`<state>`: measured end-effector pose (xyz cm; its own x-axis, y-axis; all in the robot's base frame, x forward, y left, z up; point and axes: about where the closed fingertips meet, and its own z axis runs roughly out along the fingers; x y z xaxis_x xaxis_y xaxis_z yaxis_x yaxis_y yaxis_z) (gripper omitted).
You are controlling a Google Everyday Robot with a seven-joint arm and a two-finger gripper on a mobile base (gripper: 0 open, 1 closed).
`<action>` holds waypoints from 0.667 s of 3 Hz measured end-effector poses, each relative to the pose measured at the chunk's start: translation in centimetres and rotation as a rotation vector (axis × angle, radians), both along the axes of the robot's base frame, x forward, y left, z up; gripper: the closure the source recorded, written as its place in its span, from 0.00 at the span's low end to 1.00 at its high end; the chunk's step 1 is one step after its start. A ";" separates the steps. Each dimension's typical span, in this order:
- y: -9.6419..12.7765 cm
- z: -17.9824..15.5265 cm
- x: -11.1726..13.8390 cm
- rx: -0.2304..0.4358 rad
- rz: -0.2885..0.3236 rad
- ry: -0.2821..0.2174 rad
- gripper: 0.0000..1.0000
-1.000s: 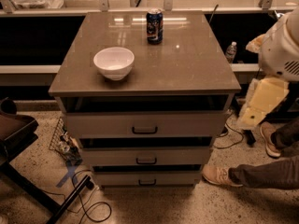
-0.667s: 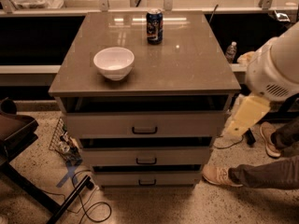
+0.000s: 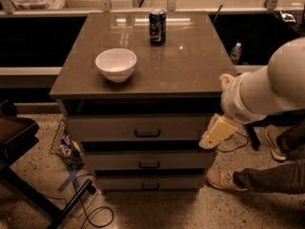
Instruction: Open top drawer
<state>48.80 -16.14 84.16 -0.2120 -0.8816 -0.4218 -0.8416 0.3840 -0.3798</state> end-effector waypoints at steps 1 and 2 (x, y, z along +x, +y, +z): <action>1.1 -3.1 1.8 0.052 -0.011 -0.023 0.00; 1.0 -8.4 1.3 0.053 -0.045 0.018 0.00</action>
Offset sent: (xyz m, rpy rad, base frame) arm 0.0397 0.0256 -0.1032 0.1049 0.0198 -0.0312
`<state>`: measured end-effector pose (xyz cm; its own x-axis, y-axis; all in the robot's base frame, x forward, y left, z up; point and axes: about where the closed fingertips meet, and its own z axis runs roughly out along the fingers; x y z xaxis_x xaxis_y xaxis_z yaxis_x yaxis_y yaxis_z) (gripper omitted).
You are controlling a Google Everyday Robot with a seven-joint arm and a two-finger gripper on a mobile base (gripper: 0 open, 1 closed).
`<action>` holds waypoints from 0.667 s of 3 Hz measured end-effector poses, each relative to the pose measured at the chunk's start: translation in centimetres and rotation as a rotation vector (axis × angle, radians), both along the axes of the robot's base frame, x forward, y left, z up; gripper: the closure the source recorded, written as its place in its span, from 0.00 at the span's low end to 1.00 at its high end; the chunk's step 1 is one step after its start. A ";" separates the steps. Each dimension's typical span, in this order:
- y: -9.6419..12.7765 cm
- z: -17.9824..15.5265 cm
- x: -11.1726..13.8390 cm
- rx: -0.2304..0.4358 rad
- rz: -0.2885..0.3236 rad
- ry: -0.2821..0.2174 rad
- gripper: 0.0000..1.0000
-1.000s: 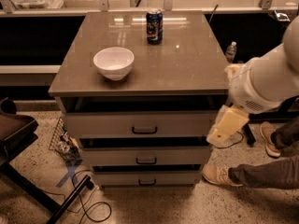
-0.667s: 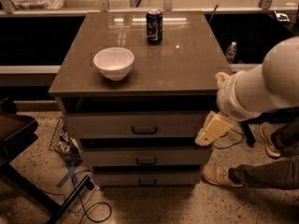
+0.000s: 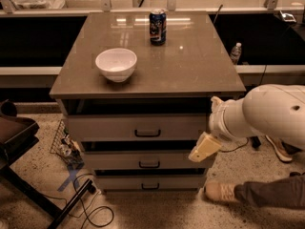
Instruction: Open top drawer
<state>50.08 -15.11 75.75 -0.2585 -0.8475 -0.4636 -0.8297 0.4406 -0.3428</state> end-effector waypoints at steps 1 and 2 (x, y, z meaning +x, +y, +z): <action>0.1 -0.4 0.0 0.000 0.001 0.006 0.00; 0.5 -1.8 0.6 0.006 0.006 0.022 0.00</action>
Offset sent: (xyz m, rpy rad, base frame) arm 0.0132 0.0073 -0.0369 0.0170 0.0439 0.0079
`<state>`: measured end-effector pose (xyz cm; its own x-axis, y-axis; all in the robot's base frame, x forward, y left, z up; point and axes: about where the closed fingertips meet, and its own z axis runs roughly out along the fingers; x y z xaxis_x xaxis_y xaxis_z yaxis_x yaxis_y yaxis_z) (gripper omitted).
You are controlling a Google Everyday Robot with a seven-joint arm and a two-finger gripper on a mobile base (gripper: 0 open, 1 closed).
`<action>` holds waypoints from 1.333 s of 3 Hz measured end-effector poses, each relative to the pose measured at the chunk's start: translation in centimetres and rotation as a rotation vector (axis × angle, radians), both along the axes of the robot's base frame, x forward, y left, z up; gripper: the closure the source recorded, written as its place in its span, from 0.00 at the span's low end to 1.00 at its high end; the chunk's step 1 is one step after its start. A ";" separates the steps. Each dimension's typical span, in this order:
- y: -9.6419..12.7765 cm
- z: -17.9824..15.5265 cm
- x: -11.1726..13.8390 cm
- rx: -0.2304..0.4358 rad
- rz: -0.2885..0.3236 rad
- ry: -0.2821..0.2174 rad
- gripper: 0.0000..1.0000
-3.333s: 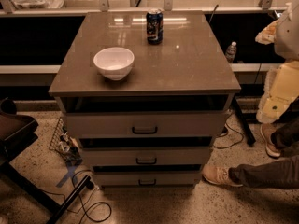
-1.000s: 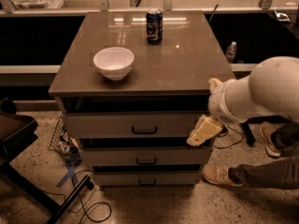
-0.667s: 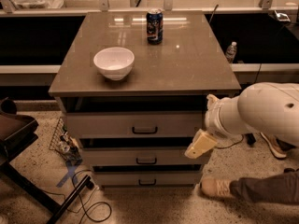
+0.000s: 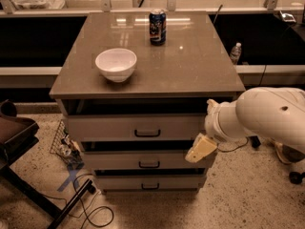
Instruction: Open top drawer
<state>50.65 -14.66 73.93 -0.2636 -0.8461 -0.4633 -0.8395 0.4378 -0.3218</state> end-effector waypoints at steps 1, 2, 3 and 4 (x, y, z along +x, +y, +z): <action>0.5 -3.9 2.6 -0.021 0.063 0.002 0.00; 0.2 -6.0 4.5 -0.050 0.092 0.009 0.00; -1.3 -9.0 6.3 -0.099 0.087 0.049 0.02; -2.1 -10.3 6.9 -0.116 0.074 0.062 0.25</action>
Offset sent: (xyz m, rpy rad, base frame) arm 0.0682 -0.0031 -0.0872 -0.0828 0.0198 0.1250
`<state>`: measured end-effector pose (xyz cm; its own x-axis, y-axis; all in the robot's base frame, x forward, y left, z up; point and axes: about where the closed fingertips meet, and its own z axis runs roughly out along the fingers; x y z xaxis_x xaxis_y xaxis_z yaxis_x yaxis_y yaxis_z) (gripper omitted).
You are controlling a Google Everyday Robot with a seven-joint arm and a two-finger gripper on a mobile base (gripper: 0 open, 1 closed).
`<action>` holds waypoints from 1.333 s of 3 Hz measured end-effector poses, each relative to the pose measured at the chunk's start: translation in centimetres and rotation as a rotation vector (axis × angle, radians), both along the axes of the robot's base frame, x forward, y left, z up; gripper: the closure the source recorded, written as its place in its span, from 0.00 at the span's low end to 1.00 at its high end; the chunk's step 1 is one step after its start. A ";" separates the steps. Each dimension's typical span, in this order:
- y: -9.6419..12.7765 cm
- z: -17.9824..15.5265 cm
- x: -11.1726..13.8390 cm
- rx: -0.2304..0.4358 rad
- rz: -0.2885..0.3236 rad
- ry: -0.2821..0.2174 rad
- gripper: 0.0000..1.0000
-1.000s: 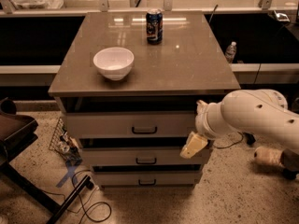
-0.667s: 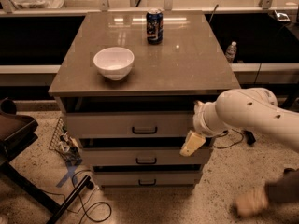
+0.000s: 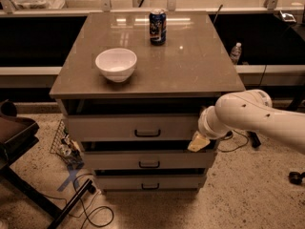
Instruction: Open top drawer
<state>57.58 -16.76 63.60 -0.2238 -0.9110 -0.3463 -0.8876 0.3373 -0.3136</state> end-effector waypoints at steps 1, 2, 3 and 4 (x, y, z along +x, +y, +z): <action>0.1 0.0 -0.1 0.000 0.002 0.001 0.48; 0.1 0.2 -0.1 0.000 0.002 0.001 0.71; 0.1 0.6 -0.1 0.000 0.002 0.001 1.00; 0.1 0.6 -0.1 0.000 0.002 0.001 1.00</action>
Offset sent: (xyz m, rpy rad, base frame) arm -0.0005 0.0007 -0.0003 0.0002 0.0010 0.0016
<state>57.50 -16.66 64.25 -0.2222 -0.9114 -0.3463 -0.8888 0.3354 -0.3123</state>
